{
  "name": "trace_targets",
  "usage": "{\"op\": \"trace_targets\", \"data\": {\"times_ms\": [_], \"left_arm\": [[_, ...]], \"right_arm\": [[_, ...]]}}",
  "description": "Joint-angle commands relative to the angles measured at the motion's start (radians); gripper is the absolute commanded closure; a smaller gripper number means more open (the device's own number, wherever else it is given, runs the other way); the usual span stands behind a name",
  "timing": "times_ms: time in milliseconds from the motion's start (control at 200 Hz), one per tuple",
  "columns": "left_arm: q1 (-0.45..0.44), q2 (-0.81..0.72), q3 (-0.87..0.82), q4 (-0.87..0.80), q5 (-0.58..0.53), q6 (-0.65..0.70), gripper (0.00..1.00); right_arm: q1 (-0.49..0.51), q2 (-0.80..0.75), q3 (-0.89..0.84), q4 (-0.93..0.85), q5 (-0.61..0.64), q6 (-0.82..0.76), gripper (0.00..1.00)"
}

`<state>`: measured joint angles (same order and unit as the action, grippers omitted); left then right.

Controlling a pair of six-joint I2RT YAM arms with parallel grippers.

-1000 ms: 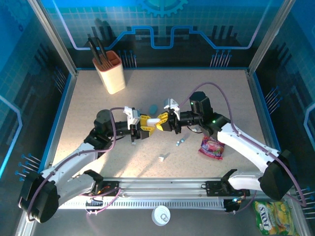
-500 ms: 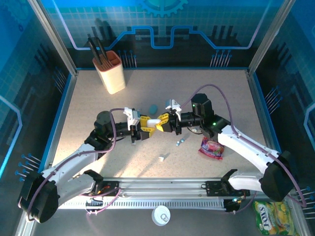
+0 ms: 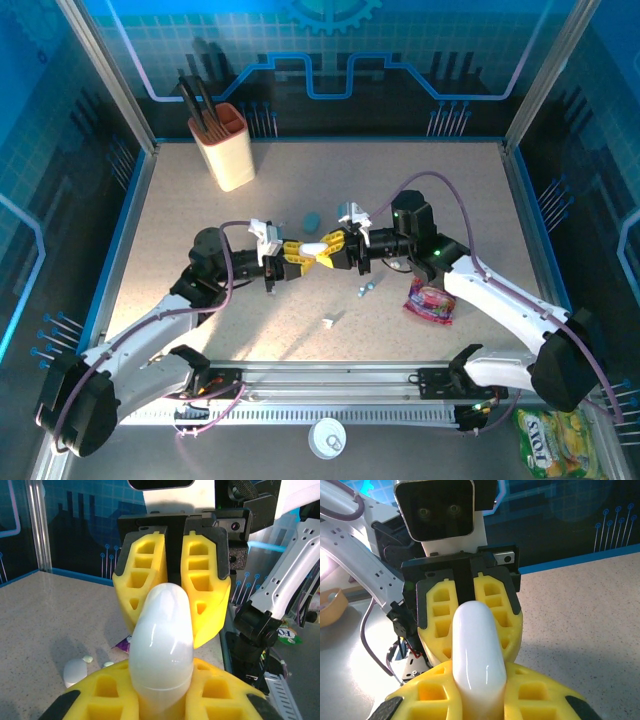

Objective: Insert the wireless bluetooth earbuds into the charging case

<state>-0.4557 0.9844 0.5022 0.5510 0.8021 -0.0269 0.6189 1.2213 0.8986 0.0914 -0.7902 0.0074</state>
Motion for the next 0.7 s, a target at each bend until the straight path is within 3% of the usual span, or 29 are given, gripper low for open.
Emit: {"op": "trace_targets", "data": {"times_ms": [0, 90, 160, 505, 575, 695], "left_arm": [[-0.01, -0.015, -0.004, 0.008, 0.009, 0.02, 0.94], [-0.011, -0.016, -0.002, 0.001, 0.006, 0.041, 0.95], [-0.01, -0.018, -0.005, 0.0, 0.001, 0.062, 0.95], [-0.011, -0.018, -0.023, -0.013, -0.053, 0.119, 0.93], [-0.011, -0.018, -0.032, -0.006, -0.068, 0.12, 1.0], [-0.01, -0.018, -0.049, 0.04, -0.109, 0.113, 1.0]], "right_arm": [[-0.007, -0.019, 0.008, 0.02, 0.049, 0.018, 0.81], [-0.006, -0.026, 0.012, 0.02, 0.116, 0.056, 0.56], [-0.01, -0.025, 0.021, 0.021, 0.168, 0.1, 0.46], [-0.024, 0.003, 0.069, 0.018, 0.313, 0.206, 0.43], [-0.026, 0.011, 0.088, 0.008, 0.328, 0.212, 0.43], [-0.026, 0.021, 0.101, 0.008, 0.337, 0.216, 0.42]]}}
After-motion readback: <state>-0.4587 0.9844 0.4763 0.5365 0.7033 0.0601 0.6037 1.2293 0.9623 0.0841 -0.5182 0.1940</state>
